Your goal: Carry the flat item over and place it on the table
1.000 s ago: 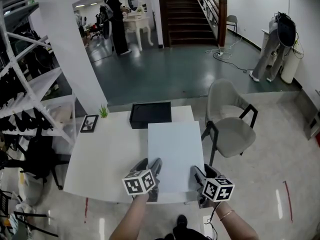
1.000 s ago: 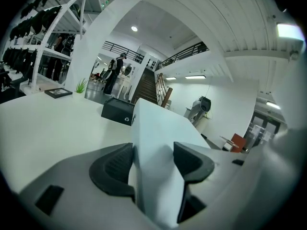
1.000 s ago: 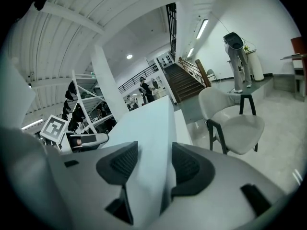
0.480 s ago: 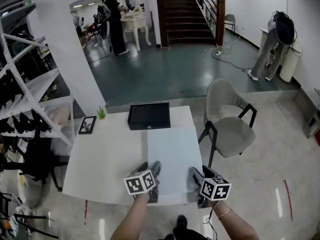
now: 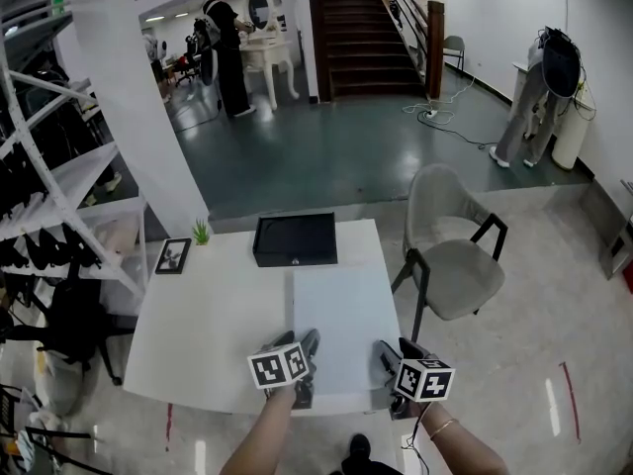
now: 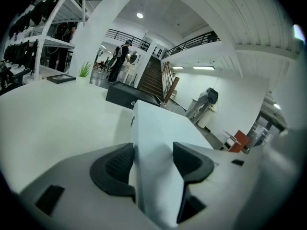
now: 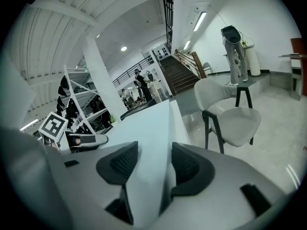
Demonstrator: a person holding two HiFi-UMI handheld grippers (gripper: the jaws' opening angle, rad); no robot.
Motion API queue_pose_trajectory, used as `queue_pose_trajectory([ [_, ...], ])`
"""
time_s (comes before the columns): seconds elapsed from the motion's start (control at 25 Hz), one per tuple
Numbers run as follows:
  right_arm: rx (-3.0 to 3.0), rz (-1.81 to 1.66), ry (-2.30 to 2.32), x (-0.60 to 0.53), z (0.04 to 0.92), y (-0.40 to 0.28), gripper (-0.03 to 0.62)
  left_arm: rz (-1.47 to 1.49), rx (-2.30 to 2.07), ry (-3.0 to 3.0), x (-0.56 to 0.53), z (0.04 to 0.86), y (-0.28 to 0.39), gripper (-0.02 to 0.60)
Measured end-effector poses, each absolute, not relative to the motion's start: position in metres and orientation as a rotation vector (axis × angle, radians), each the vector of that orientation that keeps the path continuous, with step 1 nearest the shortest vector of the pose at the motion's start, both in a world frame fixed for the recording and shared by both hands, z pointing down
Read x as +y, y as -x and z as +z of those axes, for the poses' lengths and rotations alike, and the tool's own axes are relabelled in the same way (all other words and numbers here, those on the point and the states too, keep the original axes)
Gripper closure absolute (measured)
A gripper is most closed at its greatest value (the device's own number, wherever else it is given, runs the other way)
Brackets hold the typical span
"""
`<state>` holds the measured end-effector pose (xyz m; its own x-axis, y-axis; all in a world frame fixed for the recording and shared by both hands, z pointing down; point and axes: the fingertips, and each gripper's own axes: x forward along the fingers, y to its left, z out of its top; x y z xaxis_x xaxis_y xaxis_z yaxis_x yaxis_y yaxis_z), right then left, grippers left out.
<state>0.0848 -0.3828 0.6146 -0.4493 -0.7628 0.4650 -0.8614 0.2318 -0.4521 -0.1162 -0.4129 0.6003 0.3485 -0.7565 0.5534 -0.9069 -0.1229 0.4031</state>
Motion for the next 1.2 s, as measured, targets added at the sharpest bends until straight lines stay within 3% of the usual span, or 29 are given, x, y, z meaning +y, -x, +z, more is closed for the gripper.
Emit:
queue_pose_trajectory([
  [0.84,-2.338,1.086,-1.549,-0.387,0.617,-0.085,0.368,0.273,-1.402,-1.847,-0.417,0.607,0.120,0.321],
  [1.2,-2.429,0.921,-1.616,-0.385,0.578,-0.089,0.415,0.245,-1.499,-1.917,-0.409,0.578,0.134,0.322],
])
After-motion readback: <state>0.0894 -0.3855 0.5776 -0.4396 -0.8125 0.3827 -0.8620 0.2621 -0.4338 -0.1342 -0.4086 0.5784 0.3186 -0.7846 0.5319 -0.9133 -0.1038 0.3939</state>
